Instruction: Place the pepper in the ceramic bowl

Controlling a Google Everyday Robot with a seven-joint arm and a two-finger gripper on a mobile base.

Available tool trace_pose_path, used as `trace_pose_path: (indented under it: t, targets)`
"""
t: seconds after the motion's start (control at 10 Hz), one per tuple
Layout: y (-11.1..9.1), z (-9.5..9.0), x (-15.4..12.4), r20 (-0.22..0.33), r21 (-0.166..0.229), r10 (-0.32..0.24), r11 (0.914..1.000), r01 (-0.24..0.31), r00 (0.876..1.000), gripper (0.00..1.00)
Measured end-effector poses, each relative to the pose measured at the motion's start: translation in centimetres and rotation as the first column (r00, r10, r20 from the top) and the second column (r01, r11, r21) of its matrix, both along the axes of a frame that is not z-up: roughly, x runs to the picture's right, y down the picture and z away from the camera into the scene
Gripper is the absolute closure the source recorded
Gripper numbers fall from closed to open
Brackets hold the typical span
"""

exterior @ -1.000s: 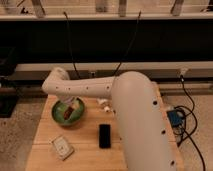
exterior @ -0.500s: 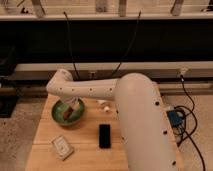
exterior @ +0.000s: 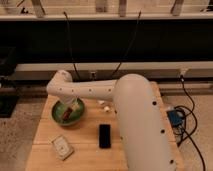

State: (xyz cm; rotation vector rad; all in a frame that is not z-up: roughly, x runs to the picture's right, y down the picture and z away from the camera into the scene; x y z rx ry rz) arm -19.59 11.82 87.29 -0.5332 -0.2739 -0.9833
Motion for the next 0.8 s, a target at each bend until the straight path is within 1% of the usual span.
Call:
trace_pose_path:
  t: [0.1, 0.2, 0.4, 0.5, 0.6, 0.7, 0.8]
  targets:
    - [0.1, 0.0, -0.1, 0.005, 0.002, -0.004, 1.0000, 0.004, 1.000, 0.24]
    - [0.1, 0.0, -0.3, 0.010, 0.005, -0.006, 1.0000, 0.006, 1.000, 0.20]
    - [-0.1, -0.3, -0.3, 0.025, 0.017, -0.007, 0.9998, 0.007, 1.000, 0.20]
    - [-0.2, -0.6, -0.3, 0.046, 0.029, -0.004, 0.9996, 0.002, 0.999, 0.20]
    - [-0.3, -0.8, 0.0, 0.051, 0.033, 0.003, 0.9995, -0.005, 0.999, 0.20]
    - [-0.3, -0.6, 0.5, 0.040, 0.030, 0.004, 0.9995, -0.005, 0.999, 0.24]
    - [-0.2, -0.6, 0.7, 0.034, 0.023, 0.006, 0.9997, -0.006, 0.999, 0.26]
